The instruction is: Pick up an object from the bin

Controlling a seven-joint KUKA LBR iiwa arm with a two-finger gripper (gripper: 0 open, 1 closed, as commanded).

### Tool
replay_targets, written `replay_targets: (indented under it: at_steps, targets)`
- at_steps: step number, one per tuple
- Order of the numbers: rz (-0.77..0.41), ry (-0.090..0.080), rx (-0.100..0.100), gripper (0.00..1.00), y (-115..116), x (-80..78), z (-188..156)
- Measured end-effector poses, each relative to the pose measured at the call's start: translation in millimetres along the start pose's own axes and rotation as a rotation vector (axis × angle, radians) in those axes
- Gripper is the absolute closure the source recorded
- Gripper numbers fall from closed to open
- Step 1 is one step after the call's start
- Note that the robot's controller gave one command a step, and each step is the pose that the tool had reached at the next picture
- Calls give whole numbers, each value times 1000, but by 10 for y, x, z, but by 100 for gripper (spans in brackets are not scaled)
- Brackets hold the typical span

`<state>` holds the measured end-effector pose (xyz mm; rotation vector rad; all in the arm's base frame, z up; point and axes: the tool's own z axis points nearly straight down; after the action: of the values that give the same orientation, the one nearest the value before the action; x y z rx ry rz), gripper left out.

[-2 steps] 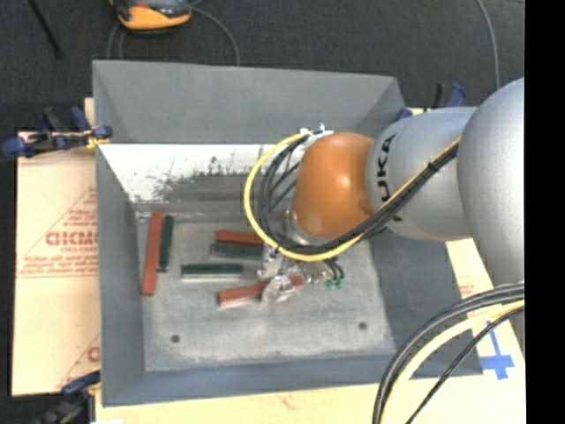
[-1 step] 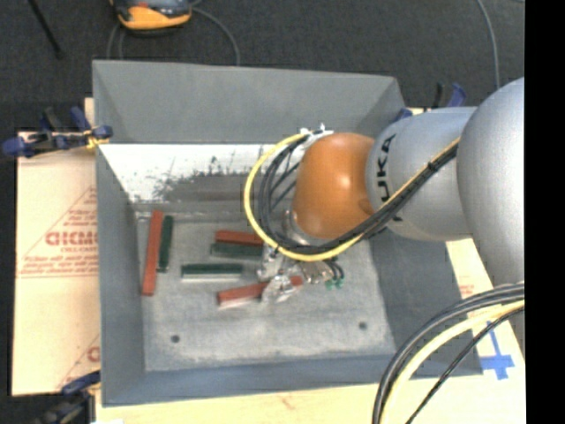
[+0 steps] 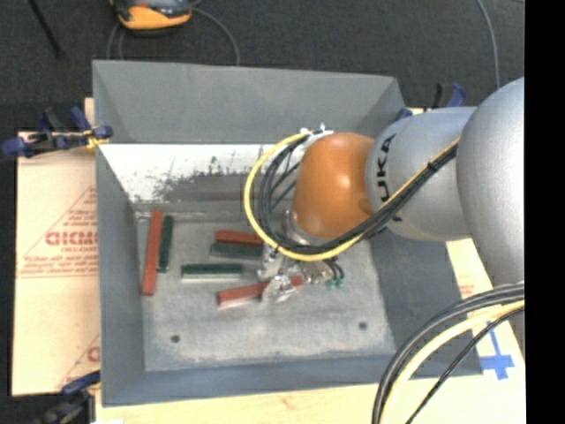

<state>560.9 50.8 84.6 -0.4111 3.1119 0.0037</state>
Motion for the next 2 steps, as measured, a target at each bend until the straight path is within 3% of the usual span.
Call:
replay_targets:
  at_steps: [2]
  targets:
    - [2, 0, 0, 100, 0, 0, 0]
